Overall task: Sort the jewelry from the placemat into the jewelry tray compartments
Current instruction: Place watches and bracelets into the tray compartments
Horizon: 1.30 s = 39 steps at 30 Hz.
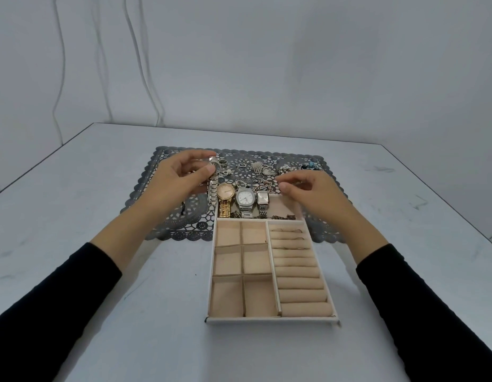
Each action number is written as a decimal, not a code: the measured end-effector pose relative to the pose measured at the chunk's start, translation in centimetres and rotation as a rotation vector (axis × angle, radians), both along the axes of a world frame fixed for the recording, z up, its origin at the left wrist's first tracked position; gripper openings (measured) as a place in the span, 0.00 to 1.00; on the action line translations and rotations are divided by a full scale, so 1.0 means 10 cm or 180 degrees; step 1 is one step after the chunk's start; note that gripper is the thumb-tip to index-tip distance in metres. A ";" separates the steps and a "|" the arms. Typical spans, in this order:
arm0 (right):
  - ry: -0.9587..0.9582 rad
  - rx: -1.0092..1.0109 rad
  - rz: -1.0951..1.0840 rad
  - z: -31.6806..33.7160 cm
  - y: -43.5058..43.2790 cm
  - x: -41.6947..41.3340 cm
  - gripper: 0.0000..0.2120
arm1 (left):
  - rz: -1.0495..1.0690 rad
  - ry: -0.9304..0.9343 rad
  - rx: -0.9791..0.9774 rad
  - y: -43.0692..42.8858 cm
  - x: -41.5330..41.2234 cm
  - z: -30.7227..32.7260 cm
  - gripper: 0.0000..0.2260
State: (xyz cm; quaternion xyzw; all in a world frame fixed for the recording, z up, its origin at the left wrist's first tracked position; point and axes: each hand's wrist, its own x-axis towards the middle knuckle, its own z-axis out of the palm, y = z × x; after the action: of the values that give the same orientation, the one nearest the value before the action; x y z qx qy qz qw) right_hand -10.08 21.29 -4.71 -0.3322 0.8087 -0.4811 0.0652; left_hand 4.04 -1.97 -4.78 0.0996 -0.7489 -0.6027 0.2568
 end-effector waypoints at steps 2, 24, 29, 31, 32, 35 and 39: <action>0.0143 -0.0138 -0.0172 -0.04 0.09 -0.03 0.08 | -0.0080 0.0063 0.0125 0.05 -0.02 0.02 0.11; 0.0872 0.1334 -0.0026 -0.46 0.64 -0.28 0.23 | -0.0704 -0.0153 0.0269 0.64 -0.51 0.04 0.11; 0.0914 0.1325 -0.0027 -0.48 0.64 -0.29 0.23 | -0.0829 -0.0307 0.0368 0.70 -0.59 0.04 0.09; 0.0922 0.1326 -0.0011 -0.48 0.64 -0.30 0.23 | -0.0911 -0.0441 0.0278 0.74 -0.62 0.04 0.08; 0.0925 0.1314 -0.0004 -0.48 0.64 -0.30 0.23 | -0.0919 -0.0503 0.0193 0.75 -0.62 0.03 0.08; 0.0940 0.1295 0.0009 -0.48 0.65 -0.30 0.23 | -0.0824 -0.0641 -0.0170 0.77 -0.64 0.01 0.09; 0.0953 0.1312 0.0015 -0.48 0.65 -0.31 0.24 | -0.0778 -0.0671 -0.0417 0.76 -0.65 0.01 0.09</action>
State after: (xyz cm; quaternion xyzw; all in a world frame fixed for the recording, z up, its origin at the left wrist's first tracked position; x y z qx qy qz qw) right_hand -13.16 27.75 -9.53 -0.3813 0.8895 -0.2513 0.0121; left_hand -2.46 5.61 -4.72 0.0535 -0.8159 -0.5656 0.1075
